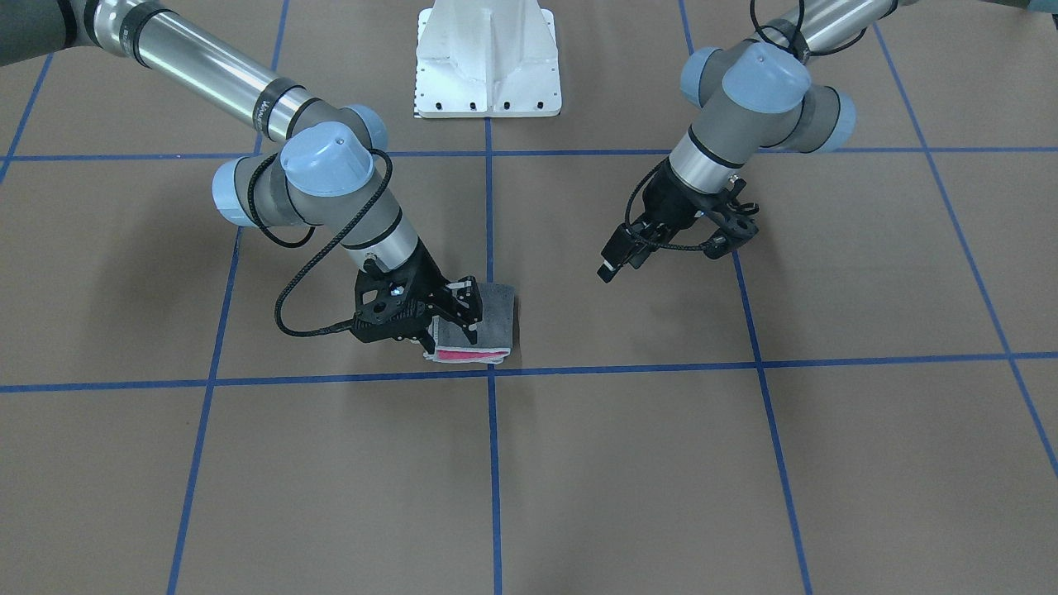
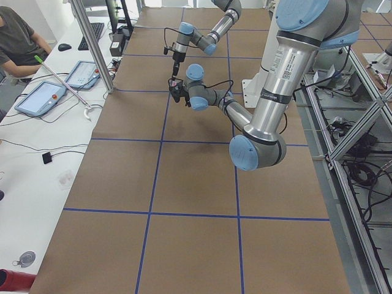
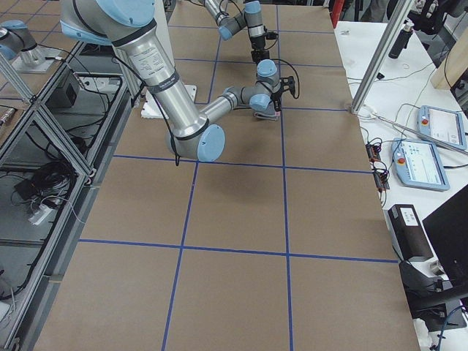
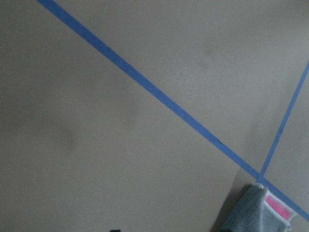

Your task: Fold towel twice with both arms

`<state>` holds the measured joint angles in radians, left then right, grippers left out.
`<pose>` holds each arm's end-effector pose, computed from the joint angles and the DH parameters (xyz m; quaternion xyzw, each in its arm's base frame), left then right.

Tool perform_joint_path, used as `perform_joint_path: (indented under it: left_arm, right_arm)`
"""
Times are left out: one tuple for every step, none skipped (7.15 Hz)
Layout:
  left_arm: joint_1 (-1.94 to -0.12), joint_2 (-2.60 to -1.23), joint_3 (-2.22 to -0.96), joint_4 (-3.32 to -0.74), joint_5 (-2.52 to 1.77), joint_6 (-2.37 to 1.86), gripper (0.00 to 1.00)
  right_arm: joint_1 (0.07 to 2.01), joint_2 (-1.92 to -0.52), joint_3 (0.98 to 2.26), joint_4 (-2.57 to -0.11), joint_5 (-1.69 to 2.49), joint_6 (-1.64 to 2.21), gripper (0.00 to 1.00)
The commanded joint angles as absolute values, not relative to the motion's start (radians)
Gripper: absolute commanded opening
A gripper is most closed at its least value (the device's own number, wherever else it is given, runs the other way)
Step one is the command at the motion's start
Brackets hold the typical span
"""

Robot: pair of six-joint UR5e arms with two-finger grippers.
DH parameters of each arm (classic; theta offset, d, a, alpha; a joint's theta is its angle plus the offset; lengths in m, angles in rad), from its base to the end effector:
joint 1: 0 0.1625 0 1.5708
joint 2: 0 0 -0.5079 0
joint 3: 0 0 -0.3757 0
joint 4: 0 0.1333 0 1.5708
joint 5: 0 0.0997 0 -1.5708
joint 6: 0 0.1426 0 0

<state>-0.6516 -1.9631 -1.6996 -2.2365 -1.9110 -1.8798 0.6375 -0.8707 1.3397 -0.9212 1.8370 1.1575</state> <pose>0.4903 -0.4818 0.4027 -0.0443 0.5670 -0.2936 0.7684 -0.6097 -0.5708 0.3516 0.1665 -0.5114 0.0240 0.8427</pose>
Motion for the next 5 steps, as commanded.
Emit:
perform_joint_path:
  left_arm:
    - [-0.652,-1.963,-1.700,-2.237,-1.910,-1.881,0.75]
    - [-0.652,-1.963,-1.700,-2.237,-1.908,-1.881,0.75]
    - [-0.652,-1.965,-1.700,-2.237,-1.908,-1.881,0.75]
    - [-0.652,-1.964,-1.700,-2.237,-1.907,-1.881,0.75]
    - [-0.652,-1.963,-1.700,-2.237,-1.907,-1.881,0.75]
  right_arm:
    - [0.637,-0.885,1.333,-0.922,1.838,1.108,0.59]
    - [0.637,-0.891,1.333,-0.923,1.841,1.092,0.58]
    - [0.637,-0.899,1.333,-0.922,1.841,1.077,0.48]
    - [0.637,-0.902,1.333,-0.922,1.841,1.075,0.48]
    - [0.635,-0.902,1.333,-0.923,1.841,1.074,0.45]
